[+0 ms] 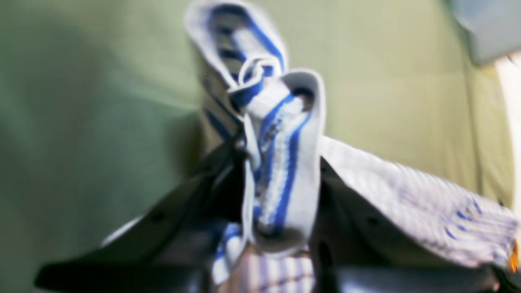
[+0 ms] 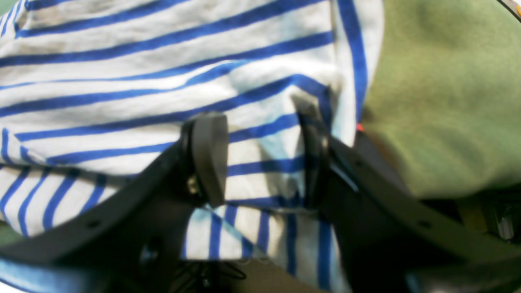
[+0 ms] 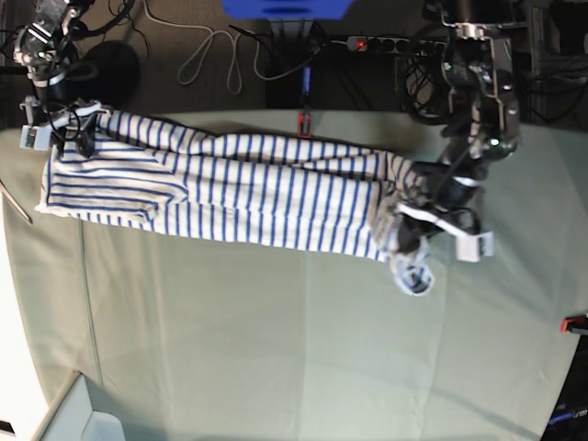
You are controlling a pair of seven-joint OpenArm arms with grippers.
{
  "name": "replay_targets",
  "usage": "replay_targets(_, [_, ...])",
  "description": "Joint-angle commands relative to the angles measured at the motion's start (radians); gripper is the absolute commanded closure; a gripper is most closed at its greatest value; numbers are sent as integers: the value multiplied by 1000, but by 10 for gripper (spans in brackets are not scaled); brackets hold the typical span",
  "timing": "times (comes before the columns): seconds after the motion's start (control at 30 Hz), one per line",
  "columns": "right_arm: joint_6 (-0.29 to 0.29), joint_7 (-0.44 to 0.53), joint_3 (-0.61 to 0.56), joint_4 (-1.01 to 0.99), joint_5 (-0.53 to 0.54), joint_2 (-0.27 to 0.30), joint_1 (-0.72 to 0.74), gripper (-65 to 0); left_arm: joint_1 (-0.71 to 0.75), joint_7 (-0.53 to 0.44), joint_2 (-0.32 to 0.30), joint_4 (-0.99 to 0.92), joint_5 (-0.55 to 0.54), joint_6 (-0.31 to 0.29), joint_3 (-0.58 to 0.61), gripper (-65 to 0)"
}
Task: Layout the t-shirt on the table in an organized manner, then fold the t-shirt properly
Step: 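Carry the shirt end with the left gripper toward the right gripper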
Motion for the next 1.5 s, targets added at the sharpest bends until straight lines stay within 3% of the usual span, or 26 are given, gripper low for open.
replay_targets(0.0, [-1,14,-5,15,13,10,-4,-284,-4,-12,1,9,-5,2,21,0])
replay_targets(0.1, [-1,13,-5,15,13,10,-2,-284,-12,-21,26,-32,42,2,111,0])
replay_targets(0.27, [-1,13,-5,18,13,10,-2,-284,-12,-176,93,-90,177,4,274,0])
replay_targets(0.43, [-1,13,-5,20,13,12,-1,-284,-20,-254,119,-149,280,4,446,0])
replay_targets(0.67, [-1,13,-3,20,13,15,-1,-284,-78,-319,124,-279,300,4,591,0])
replay_targets(0.9, [-1,17,-3,20,13,13,-1,-284,-142,-336,147,-359,305,4,691,0])
replay_targets(1.07, [-1,17,-3,20,13,13,-1,-284,-158,-334,182,-359,306,4,696,0])
replay_targets(1.47, [-1,17,-3,20,13,16,1,-284,-191,-328,187,-394,305,4,740,-7])
